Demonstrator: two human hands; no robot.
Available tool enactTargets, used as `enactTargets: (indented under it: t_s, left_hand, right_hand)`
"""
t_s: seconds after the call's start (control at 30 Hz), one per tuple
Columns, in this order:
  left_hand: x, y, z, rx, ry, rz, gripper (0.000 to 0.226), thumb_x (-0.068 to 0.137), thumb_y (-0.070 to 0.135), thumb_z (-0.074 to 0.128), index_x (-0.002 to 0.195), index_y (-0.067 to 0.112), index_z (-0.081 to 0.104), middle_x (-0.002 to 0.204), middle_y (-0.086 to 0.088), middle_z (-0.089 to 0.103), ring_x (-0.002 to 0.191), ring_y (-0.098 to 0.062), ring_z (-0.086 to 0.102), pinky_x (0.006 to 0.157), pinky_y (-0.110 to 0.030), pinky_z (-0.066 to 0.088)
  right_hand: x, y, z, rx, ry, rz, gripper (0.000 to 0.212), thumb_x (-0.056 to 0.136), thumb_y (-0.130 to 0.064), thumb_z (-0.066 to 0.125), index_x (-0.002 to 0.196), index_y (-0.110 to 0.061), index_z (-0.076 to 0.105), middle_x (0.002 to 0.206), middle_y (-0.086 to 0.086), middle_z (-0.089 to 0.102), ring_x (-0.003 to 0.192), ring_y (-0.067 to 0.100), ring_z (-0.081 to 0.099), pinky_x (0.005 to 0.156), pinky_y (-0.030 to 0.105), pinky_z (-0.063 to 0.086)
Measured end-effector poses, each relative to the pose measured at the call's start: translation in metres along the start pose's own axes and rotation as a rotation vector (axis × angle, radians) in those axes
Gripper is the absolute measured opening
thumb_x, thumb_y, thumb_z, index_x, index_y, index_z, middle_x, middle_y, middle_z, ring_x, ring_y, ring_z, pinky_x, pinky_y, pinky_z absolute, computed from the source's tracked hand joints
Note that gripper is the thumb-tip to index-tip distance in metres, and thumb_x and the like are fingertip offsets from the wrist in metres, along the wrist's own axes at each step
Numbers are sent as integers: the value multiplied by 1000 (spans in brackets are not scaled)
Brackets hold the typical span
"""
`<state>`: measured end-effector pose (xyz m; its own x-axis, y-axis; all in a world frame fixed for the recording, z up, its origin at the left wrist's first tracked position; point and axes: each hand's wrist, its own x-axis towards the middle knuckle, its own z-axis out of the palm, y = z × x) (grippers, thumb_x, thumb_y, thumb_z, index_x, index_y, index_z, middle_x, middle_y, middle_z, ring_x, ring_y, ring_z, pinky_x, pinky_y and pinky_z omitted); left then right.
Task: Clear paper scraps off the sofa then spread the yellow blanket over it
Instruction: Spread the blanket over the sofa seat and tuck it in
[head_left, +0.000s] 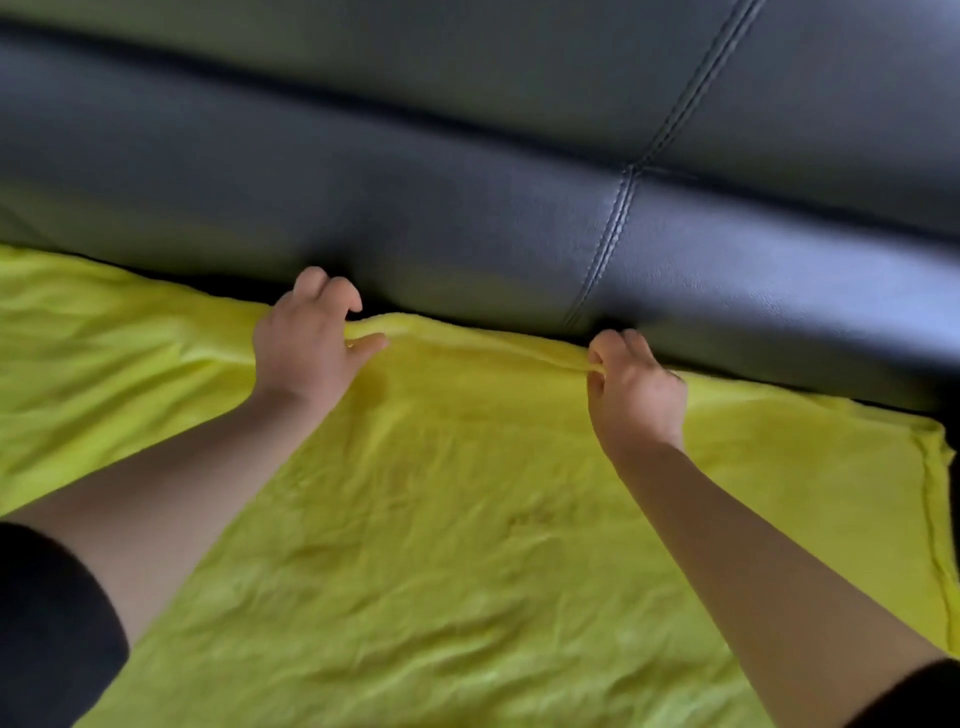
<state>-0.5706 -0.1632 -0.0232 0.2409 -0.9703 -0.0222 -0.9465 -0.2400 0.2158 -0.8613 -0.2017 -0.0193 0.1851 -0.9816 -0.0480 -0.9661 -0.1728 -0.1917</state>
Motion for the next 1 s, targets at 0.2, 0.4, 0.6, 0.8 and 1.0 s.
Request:
enactTargets:
  t_s: [0.2,0.4,0.6,0.8,1.0]
  left_hand:
    - [-15,-10,24,-195,50,16,38,77,33,74,87,7,49,82,-8,50,68,-34,55,59,-36,40]
    - [-26,-9,39,-19,-80,62,50,88,34,60,123,0,51,119,-23,52,109,-42,48,95,-50,42]
    - [-11,-29,5,-19,3,197,44,84,36,55,116,7,58,111,-14,60,103,-35,55,91,-44,44]
    - [-7,-36,-1,15,-237,520,36,85,40,49,97,10,66,94,-8,62,88,-30,62,71,-34,53]
    - [-20,-60,3,-181,-136,362,39,89,33,43,105,7,67,103,-9,64,96,-28,60,86,-32,46]
  right_hand:
    - [-21,5,22,-2,20,-7,13,71,-9,72,77,-13,61,71,7,62,56,31,57,47,25,37]
    - [-19,2,27,-45,-221,126,42,89,-27,57,127,-10,53,119,16,51,112,36,48,95,46,41]
    - [-11,-32,14,142,-56,-245,33,77,-8,62,109,-4,66,106,13,66,94,34,63,81,38,52]
    - [2,-91,21,166,-257,-369,34,84,-15,59,117,-8,63,108,10,65,99,32,62,82,42,53]
    - [-12,-98,43,-80,-372,-166,56,96,-34,46,146,-13,33,151,12,32,141,31,28,117,49,18]
